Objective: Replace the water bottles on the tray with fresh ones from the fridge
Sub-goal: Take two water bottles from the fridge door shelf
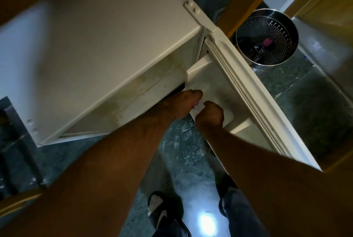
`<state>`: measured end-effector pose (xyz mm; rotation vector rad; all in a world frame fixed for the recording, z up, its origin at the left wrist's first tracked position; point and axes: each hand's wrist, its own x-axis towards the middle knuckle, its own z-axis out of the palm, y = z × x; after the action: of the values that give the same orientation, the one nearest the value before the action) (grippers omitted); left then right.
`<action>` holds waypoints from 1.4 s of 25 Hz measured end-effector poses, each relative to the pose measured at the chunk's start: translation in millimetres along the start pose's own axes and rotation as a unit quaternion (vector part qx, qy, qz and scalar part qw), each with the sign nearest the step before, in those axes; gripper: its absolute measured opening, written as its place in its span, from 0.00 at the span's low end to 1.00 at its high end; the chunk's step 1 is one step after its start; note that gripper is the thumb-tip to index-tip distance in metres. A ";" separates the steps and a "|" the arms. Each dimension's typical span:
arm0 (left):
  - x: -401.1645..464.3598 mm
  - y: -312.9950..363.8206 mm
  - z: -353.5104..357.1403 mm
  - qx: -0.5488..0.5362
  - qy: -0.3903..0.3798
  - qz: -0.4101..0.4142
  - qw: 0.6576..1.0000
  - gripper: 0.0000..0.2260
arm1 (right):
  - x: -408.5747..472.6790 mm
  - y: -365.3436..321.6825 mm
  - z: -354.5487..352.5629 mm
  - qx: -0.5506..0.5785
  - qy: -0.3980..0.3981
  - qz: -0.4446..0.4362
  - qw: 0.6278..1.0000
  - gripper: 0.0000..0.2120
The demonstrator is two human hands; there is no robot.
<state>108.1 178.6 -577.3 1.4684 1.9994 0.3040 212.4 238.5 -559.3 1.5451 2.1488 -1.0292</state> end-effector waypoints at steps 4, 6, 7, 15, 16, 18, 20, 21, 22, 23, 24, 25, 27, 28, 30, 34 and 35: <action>-28.3 4.3 -11.9 -0.028 0.012 -0.024 0.999 0.07 | -19.4 -9.1 -15.5 -0.018 0.013 -0.002 1.000 0.14; -50.1 18.7 -31.2 -0.054 0.033 -0.050 0.997 0.08 | -41.7 -17.7 -33.8 -0.013 0.032 -0.028 0.999 0.14; -62.5 27.7 -42.9 -0.066 0.050 -0.058 0.995 0.09 | -54.9 -21.9 -45.7 -0.002 0.041 -0.048 0.998 0.13; -165.7 145.0 -145.3 -0.133 0.208 -0.127 0.961 0.17 | -162.2 -48.8 -198.2 -0.013 -0.001 -0.162 0.987 0.22; -176.6 164.1 -154.7 -0.138 0.236 -0.145 0.951 0.16 | -173.1 -48.6 -220.7 -0.051 -0.004 -0.182 0.982 0.21; -190.3 201.0 -169.0 -0.140 0.283 -0.177 0.932 0.15 | -188.1 -47.0 -262.8 -0.120 -0.003 -0.225 0.967 0.18; -193.1 239.2 -174.6 -0.136 0.308 -0.219 0.916 0.16 | -196.4 -44.8 -300.1 -0.157 -0.002 -0.262 0.952 0.15; -191.5 255.8 -172.0 -0.138 0.318 -0.243 0.906 0.17 | -195.8 -44.7 -313.5 -0.188 -0.001 -0.280 0.941 0.15; -189.2 272.5 -167.4 -0.146 0.328 -0.268 0.894 0.17 | -192.7 -43.0 -324.4 -0.230 0.002 -0.295 0.927 0.16; -186.8 288.3 -161.1 -0.158 0.335 -0.296 0.880 0.17 | -188.3 -40.9 -332.4 -0.268 0.002 -0.303 0.914 0.16; -184.6 300.2 -153.4 -0.174 0.339 -0.326 0.865 0.16 | -182.5 -38.2 -336.8 -0.289 0.002 -0.304 0.908 0.16; -183.2 310.0 -144.2 -0.194 0.344 -0.354 0.848 0.15 | -175.5 -33.9 -339.4 -0.299 -0.002 -0.307 0.903 0.16; -182.3 324.5 -124.7 -0.227 0.351 -0.400 0.816 0.15 | -157.3 -21.1 -339.7 -0.314 -0.013 -0.321 0.893 0.14; -182.0 330.0 -114.2 -0.231 0.358 -0.410 0.807 0.14 | -146.8 -13.1 -337.7 -0.330 -0.019 -0.329 0.885 0.13; -182.9 336.5 -94.9 -0.221 0.374 -0.425 0.794 0.11 | -126.5 3.7 -328.9 -0.370 -0.039 -0.334 0.866 0.13; -189.7 336.3 -61.9 -0.271 0.351 -0.464 0.767 0.07 | -97.9 31.5 -293.7 -0.408 -0.114 -0.334 0.842 0.17; -192.5 335.9 -55.8 -0.276 0.344 -0.471 0.764 0.07 | -93.9 39.1 -286.1 -0.407 -0.129 -0.329 0.842 0.17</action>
<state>368.4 129.6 -289.5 -0.1656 2.5868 0.9589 329.3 379.2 -317.0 0.2615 2.4485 -0.3043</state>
